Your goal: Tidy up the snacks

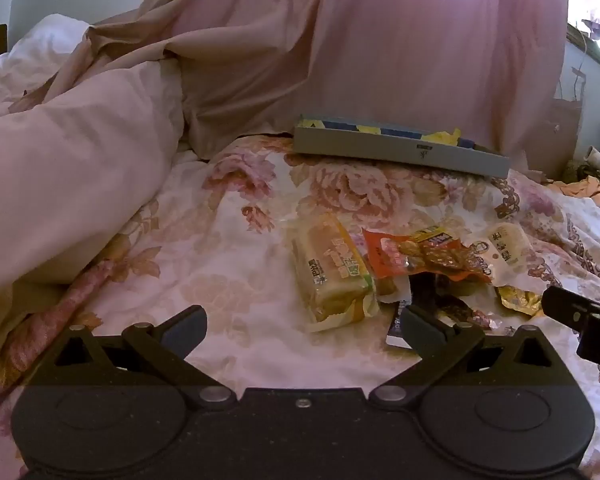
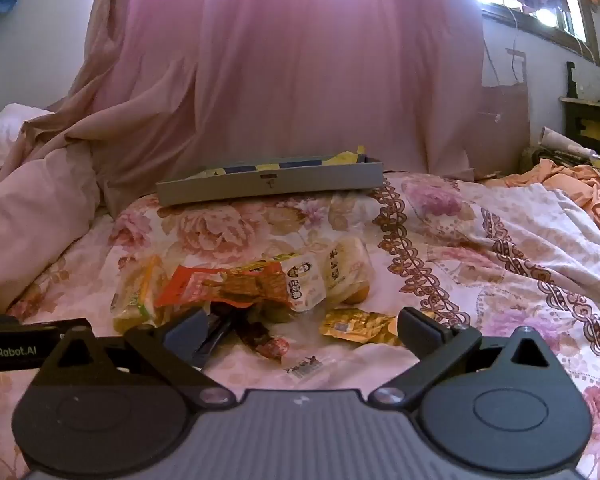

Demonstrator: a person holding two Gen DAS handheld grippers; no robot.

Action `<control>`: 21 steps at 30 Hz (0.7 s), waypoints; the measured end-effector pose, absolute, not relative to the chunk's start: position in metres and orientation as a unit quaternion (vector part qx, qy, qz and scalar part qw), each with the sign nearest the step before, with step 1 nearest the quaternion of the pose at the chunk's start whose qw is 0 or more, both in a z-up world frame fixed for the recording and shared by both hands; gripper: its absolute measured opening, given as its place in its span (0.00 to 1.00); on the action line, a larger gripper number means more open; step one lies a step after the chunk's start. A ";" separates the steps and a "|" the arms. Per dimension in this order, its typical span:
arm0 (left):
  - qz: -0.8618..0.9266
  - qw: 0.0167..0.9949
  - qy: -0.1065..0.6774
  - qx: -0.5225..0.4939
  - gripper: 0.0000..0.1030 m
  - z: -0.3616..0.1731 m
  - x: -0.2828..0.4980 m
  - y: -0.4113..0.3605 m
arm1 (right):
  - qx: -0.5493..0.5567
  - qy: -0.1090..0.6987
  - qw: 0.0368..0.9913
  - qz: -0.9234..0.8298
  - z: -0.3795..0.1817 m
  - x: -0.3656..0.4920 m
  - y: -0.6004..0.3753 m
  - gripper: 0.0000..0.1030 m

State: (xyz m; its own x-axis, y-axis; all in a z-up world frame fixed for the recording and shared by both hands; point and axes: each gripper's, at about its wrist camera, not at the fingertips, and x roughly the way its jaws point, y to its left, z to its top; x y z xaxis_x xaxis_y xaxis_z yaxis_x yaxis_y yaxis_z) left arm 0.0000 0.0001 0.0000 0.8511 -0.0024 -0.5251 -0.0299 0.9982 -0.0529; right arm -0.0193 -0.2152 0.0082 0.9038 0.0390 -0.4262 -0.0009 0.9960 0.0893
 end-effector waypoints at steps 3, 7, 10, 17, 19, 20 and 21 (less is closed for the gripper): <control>0.007 0.962 0.272 -0.029 0.99 0.000 0.000 0.000 | 0.045 0.220 0.974 0.010 0.009 -0.019 -0.216 1.00; 0.007 0.962 0.272 -0.029 0.99 0.000 0.000 0.000 | 0.041 0.218 0.975 0.011 0.009 -0.019 -0.215 1.00; 0.007 0.962 0.272 -0.029 0.99 0.000 0.000 0.000 | 0.042 0.218 0.975 0.011 0.009 -0.022 -0.218 1.00; 0.007 0.962 0.272 -0.029 0.99 0.000 0.000 0.000 | 0.041 0.219 0.975 0.009 0.010 -0.020 -0.215 1.00; 0.007 0.962 0.272 -0.029 0.99 0.000 0.000 0.000 | 0.041 0.219 0.975 0.008 0.010 -0.020 -0.215 1.00; 0.007 0.962 0.272 -0.029 0.99 0.000 0.000 0.000 | 0.040 0.219 0.975 0.008 0.010 -0.020 -0.214 1.00; 0.007 0.962 0.272 -0.029 0.99 0.000 0.000 0.000 | 0.040 0.218 0.975 0.008 0.010 -0.020 -0.215 1.00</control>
